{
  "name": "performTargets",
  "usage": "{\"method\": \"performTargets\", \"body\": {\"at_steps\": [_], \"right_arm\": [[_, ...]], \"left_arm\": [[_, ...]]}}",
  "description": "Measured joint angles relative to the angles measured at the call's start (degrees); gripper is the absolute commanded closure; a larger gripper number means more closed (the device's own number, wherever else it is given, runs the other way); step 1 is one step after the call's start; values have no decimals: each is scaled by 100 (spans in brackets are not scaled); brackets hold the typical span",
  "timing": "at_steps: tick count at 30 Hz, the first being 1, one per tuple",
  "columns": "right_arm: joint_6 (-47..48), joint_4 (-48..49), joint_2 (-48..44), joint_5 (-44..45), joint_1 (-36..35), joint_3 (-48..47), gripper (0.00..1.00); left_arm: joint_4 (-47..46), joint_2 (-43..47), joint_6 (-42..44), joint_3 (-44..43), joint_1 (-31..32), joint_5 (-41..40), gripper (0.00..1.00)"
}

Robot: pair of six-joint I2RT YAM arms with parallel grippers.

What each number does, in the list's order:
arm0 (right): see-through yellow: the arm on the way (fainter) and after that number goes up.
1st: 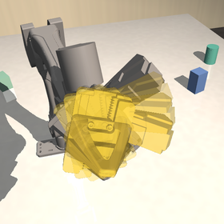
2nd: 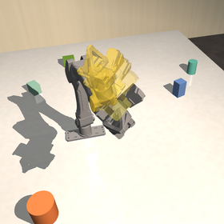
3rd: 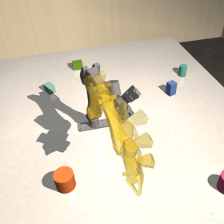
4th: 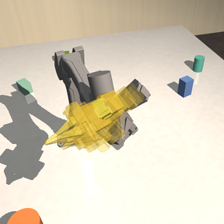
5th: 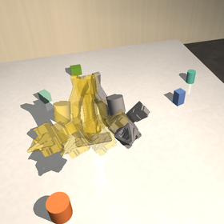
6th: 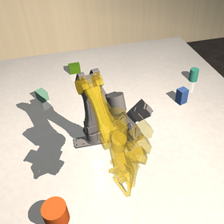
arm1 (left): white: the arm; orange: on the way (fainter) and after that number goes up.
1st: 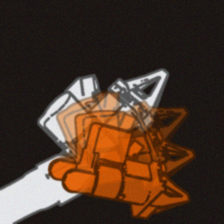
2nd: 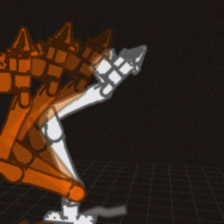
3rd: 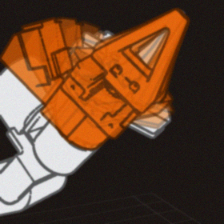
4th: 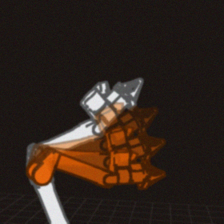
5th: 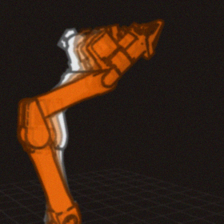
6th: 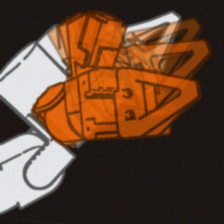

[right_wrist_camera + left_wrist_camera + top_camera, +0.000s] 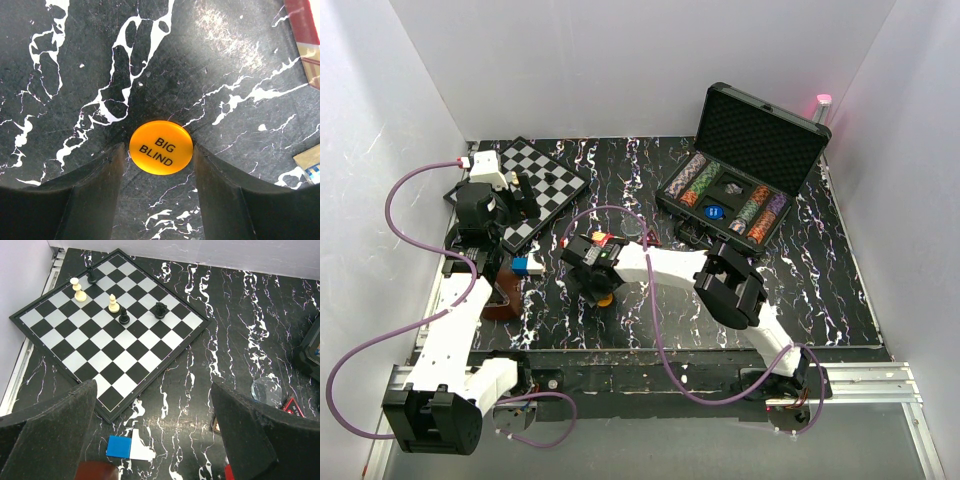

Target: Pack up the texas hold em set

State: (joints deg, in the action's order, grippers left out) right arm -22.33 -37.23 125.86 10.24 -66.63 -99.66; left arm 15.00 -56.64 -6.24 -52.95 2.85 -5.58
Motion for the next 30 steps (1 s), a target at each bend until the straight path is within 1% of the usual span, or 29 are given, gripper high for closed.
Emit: {"method": "performTargets", "body": {"at_steps": [20,25,28,30], "right_arm": [[-72,-404,251,256,-61,-428,37],[-68,-640,398,356,-101,-702,42],[-70,-656,411,356,-101,-719,43],[-70,-656,415,339,-101,-721,46]], "left_arm": [[0,4,2,0,0,-37,2],[0,11,2,0,0,-63,2],[0,11,2,0,0,-68,2],[0,11,2,0,0,-68,2]]}}
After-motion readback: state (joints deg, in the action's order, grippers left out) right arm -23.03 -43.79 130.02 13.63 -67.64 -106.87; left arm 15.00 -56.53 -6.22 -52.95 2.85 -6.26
